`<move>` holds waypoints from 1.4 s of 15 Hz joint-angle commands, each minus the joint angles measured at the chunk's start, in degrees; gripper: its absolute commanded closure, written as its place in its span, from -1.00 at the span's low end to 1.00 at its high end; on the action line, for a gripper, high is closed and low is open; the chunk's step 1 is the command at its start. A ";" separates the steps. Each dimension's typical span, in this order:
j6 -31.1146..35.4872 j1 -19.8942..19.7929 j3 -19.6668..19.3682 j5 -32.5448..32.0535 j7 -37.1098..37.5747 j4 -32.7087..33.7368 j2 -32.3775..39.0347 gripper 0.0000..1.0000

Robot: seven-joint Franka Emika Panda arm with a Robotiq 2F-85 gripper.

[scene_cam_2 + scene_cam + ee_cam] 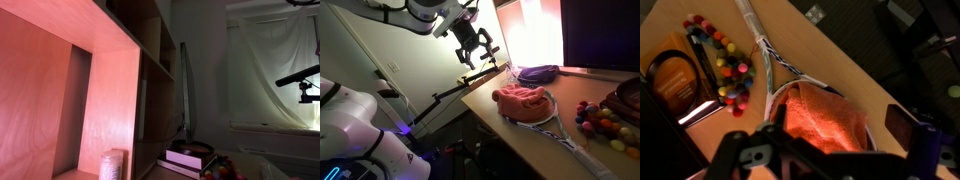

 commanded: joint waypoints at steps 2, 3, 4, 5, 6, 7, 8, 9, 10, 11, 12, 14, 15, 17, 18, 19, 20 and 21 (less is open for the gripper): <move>2.77 -0.38 -0.23 -0.48 -3.53 8.56 8.99 -1.00; 3.71 -0.42 -0.45 0.22 -5.47 9.97 10.80 -1.00; 2.50 -0.50 -0.26 0.05 -6.67 11.82 12.84 -1.00; 2.96 -0.58 -0.34 0.69 -8.73 13.30 14.79 -1.00; 3.06 -0.72 -0.26 0.79 -10.32 14.64 16.52 -1.00; 2.70 -0.88 -0.14 1.09 -11.58 16.29 18.49 -1.00; 1.67 -0.96 0.06 0.54 -12.54 18.16 20.75 -1.00; 0.88 -1.02 0.18 0.29 -13.57 19.84 22.80 -1.00; 0.52 -1.11 0.24 0.36 -14.88 21.20 24.55 -1.00; -1.10 -1.02 0.32 -0.14 -15.47 22.83 26.45 -1.00; -1.61 -1.08 0.41 0.24 -16.87 24.10 28.06 -1.00; -4.55 -1.01 0.57 0.31 -19.56 26.86 31.15 -1.00; -6.97 -0.88 0.64 0.33 -20.80 28.46 32.64 -1.00; -11.64 -0.64 0.69 0.43 -22.98 31.44 35.46 -1.00; -13.78 -0.60 0.71 0.57 -24.01 32.76 36.58 -1.00; -15.44 -0.67 0.76 0.64 -25.32 33.79 37.57 -1.00; -16.57 -0.85 0.89 1.04 -26.67 34.74 38.45 -1.00; -17.21 -1.00 0.95 1.29 -27.94 35.50 39.28 -1.00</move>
